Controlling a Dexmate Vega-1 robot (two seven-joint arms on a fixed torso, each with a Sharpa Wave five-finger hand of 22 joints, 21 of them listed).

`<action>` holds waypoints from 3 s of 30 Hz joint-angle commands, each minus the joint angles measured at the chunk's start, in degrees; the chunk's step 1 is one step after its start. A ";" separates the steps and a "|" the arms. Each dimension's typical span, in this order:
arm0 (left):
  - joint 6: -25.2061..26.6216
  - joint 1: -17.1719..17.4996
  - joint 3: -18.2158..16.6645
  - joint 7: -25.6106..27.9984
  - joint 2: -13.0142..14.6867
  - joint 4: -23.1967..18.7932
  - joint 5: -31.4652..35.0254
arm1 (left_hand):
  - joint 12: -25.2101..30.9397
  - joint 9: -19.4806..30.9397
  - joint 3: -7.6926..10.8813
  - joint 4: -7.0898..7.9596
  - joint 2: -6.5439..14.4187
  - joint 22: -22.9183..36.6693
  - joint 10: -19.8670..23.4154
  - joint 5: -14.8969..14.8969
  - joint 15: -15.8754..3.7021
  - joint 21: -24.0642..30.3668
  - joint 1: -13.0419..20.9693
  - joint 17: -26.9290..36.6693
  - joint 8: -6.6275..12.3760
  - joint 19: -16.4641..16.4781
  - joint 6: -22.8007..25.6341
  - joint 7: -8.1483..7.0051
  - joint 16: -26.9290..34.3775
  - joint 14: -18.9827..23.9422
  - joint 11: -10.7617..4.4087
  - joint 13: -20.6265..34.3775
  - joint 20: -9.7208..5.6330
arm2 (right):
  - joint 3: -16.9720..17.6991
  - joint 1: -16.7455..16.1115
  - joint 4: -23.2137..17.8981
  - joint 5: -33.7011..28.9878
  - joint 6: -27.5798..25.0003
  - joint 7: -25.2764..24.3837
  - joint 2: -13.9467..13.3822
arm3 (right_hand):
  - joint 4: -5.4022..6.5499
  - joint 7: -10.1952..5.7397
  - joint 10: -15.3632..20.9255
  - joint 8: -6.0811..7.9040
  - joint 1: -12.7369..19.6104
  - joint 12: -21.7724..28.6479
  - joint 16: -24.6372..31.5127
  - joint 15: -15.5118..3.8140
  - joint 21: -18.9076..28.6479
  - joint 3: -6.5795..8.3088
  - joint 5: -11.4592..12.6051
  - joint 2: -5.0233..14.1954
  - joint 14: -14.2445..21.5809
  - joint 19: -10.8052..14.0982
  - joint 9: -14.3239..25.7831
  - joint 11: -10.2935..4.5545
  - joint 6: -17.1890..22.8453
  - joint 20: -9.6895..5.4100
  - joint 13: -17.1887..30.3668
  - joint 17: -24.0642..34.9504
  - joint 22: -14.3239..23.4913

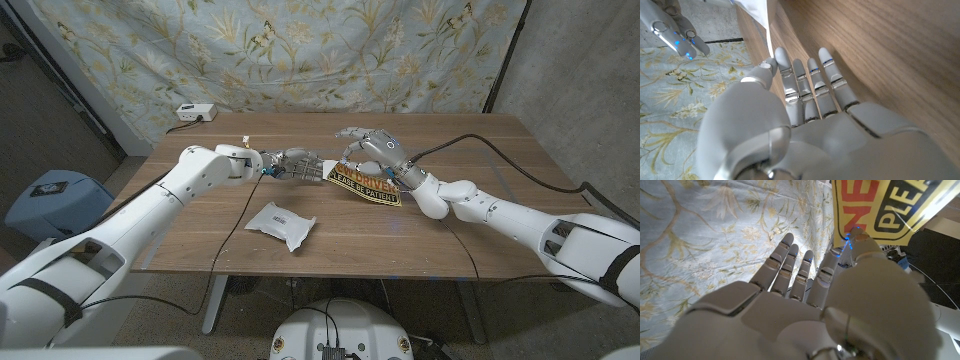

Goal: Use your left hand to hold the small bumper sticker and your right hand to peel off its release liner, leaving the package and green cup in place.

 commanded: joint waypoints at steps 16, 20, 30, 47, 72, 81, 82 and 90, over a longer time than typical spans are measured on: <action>-0.34 0.17 -0.59 -1.17 0.95 -0.73 -0.38 | -1.00 -0.70 -1.65 2.09 -1.15 0.21 -1.56 -1.06 0.73 0.63 -3.23 0.27 -0.84 -1.14 -2.32 -0.10 -0.65 -0.87 0.51 0.96 0.41 | 2.55 -1.86 -3.34 -0.60 -0.43 1.95 -1.80 | 0.10 -0.21 0.60 0.44 0.35 -0.24 -0.35 -6.93 -0.09 0.17 0.13 -0.09 0.09 -0.33 0.21 0.04 0.09 0.20 0.05 0.01 0.12; -0.31 -0.75 -0.06 -2.82 1.38 -0.50 -0.01 | -1.87 -1.61 -3.19 2.93 -2.18 0.08 -3.56 -1.84 2.03 0.37 -6.10 0.31 -2.66 -2.48 -5.03 0.65 -1.48 -2.75 1.46 1.35 1.22 | 2.40 -1.63 -2.64 -0.72 -0.09 1.59 -1.36 | 0.09 -0.18 0.58 0.46 0.39 -0.25 -0.39 -6.93 -0.09 0.21 0.16 -0.08 0.06 -0.33 0.21 0.07 0.06 0.20 0.05 -0.01 0.12; -0.21 -1.93 0.48 -4.94 1.87 -0.47 0.43 | -2.77 -1.85 -5.09 3.93 -3.37 -0.18 -6.07 -2.92 3.53 -0.11 -10.29 0.19 -4.55 -4.11 -8.00 1.64 -2.27 -4.50 3.29 1.90 2.40 | 1.61 -0.82 -0.69 -0.89 1.11 0.79 -0.61 | 0.18 -0.23 0.49 0.42 0.29 -0.33 -0.46 -6.91 -0.10 0.25 0.21 -0.09 0.10 -0.35 0.08 0.07 -0.04 0.21 0.05 -0.03 0.12; 1.70 -3.96 1.91 -6.24 2.05 -1.34 1.49 | -3.64 -1.31 -5.81 3.90 -3.83 -0.33 -8.73 -3.82 5.29 -0.67 -13.03 -0.03 -6.43 -5.59 -11.18 2.88 -2.72 -6.47 5.43 2.49 3.80 | -0.01 0.23 1.22 -1.12 2.11 -0.04 0.73 | 0.19 -0.17 0.50 0.54 0.41 -0.37 -0.57 -6.88 -0.12 0.47 0.32 0.05 0.08 -0.39 0.04 0.05 -0.04 0.18 0.06 -0.05 0.11; 4.56 -9.05 7.22 -12.16 1.20 0.64 5.80 | -4.61 -0.07 -5.98 2.96 -4.21 -0.37 -12.37 -4.88 8.44 -1.44 -14.89 -0.08 -8.91 -7.29 -15.75 4.26 -2.95 -9.41 8.58 3.41 5.50 | -1.72 1.70 2.65 -1.44 2.62 -1.56 1.75 | 0.25 -0.42 0.38 0.68 0.58 -0.49 -0.35 -6.69 -0.11 -0.05 -0.06 0.29 0.02 -0.46 -0.08 -0.79 -0.27 0.23 0.08 0.26 0.12; 5.68 -10.58 8.76 -13.14 0.30 2.27 7.53 | -4.65 0.14 -5.59 2.45 -3.98 -0.36 -12.84 -4.94 8.79 -1.56 -14.48 -0.12 -9.32 -7.54 -16.37 4.62 -2.94 -9.78 9.06 3.61 5.84 | -1.77 1.58 2.26 -1.30 2.43 -1.56 1.86 | 0.35 -0.39 0.36 0.76 0.53 -0.50 -0.28 -6.88 -0.12 -0.23 -0.19 0.44 -0.05 -0.49 -0.06 -0.16 -0.35 0.23 0.09 0.38 0.12; 5.65 -10.75 8.89 -13.40 0.24 2.54 7.69 | -4.59 0.17 -5.54 2.39 -3.93 -0.36 -12.72 -4.94 8.81 -1.56 -14.43 -0.12 -9.35 -7.53 -16.41 4.49 -2.92 -9.80 9.05 3.63 5.88 | -1.75 1.53 2.20 -1.22 2.40 -1.46 1.85 | 0.33 -0.40 0.39 0.78 0.56 -0.49 -0.27 -6.88 -0.11 -0.26 -0.21 0.45 -0.05 -0.48 -0.06 -0.07 -0.36 0.22 0.09 0.39 0.12; 6.26 -11.77 9.79 -13.71 -0.55 4.33 9.13 | -3.68 0.59 -4.81 1.64 -3.41 -0.33 -11.18 -4.82 8.31 -1.16 -13.58 -0.07 -8.88 -6.52 -14.79 4.43 -2.25 -8.47 8.53 3.99 5.82 | -1.88 1.63 2.73 -1.22 2.25 -1.76 2.27 | 0.40 -0.48 0.53 1.00 0.38 -0.46 -0.42 -6.95 -0.14 -0.27 -0.24 0.33 0.05 -0.56 -0.02 1.41 -0.40 0.25 0.10 0.31 0.12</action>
